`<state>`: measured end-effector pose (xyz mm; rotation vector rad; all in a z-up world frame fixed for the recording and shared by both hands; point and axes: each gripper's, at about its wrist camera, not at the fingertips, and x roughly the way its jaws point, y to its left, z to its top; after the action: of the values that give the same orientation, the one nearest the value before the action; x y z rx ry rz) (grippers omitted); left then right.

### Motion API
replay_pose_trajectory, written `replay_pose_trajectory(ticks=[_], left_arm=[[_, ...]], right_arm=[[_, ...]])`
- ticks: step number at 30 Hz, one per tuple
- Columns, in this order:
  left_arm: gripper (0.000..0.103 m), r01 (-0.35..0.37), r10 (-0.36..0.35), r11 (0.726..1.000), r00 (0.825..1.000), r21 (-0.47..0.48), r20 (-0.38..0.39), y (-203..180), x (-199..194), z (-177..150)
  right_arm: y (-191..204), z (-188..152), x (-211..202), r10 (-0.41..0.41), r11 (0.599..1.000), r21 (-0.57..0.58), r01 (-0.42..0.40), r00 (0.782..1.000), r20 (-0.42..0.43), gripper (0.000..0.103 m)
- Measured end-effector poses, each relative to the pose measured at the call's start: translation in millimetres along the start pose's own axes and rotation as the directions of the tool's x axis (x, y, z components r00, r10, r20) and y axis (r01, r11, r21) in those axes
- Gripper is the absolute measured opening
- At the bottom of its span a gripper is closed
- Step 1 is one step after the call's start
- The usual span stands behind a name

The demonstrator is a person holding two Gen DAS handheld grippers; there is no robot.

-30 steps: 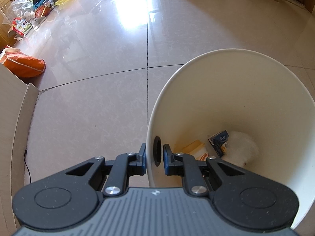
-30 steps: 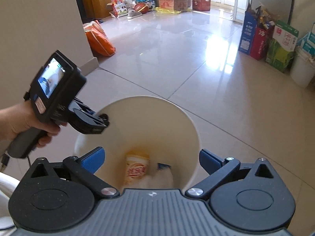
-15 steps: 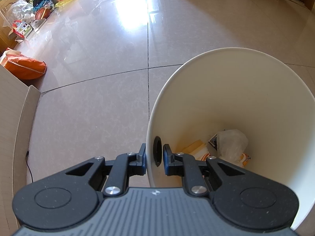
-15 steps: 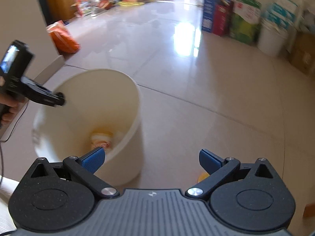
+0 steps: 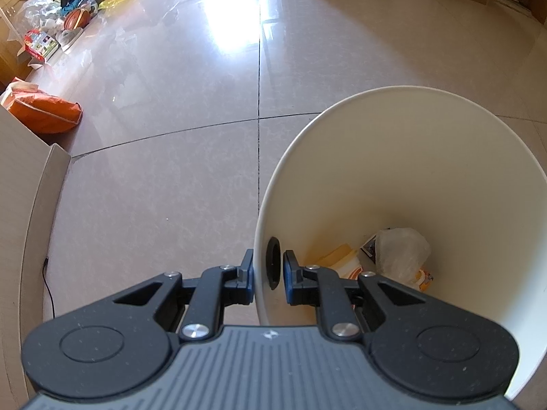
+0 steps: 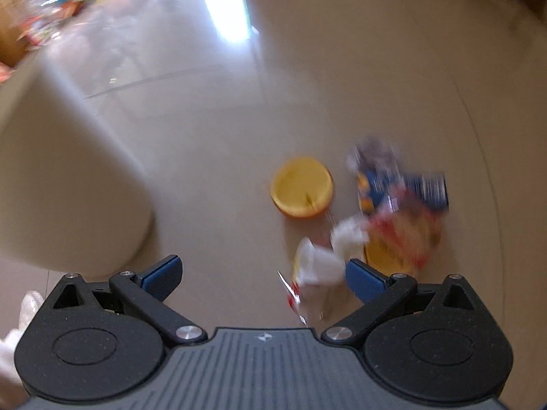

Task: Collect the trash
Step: 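Move the right tool back to the pile and grasp the white plastic cup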

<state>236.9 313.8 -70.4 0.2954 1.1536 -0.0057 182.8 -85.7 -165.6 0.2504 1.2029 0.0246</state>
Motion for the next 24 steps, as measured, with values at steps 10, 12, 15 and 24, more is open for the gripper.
replay_pose_trajectory(ticks=[10, 12, 15, 24], left_arm=[[0.014, -0.003, 0.003, 1.0, 1.0, -0.002, -0.003, 1.3, 1.0, 0.5], [0.014, -0.005, 0.005, 1.0, 1.0, 0.002, -0.004, 0.8, 1.5, 0.6], [0.014, -0.005, 0.005, 1.0, 1.0, 0.005, -0.003, 0.3, 1.6, 0.9], [0.014, -0.007, 0.007, 1.0, 1.0, -0.001, -0.005, -0.1, 1.9, 1.5]], right_arm=[[-58.7, -5.5, 54.8, 0.055, 0.943, 0.33, -0.032, 0.997, -0.06, 0.09], [-61.7, -4.9, 62.2, 0.054, 0.94, 0.34, -0.029, 0.996, -0.064, 0.087], [-61.8, -4.3, 70.5, 0.03, 0.948, 0.318, -0.005, 0.997, -0.076, 0.085], [-61.9, -6.3, 103.6, -0.01, 0.96, 0.277, 0.041, 0.994, -0.111, 0.08]])
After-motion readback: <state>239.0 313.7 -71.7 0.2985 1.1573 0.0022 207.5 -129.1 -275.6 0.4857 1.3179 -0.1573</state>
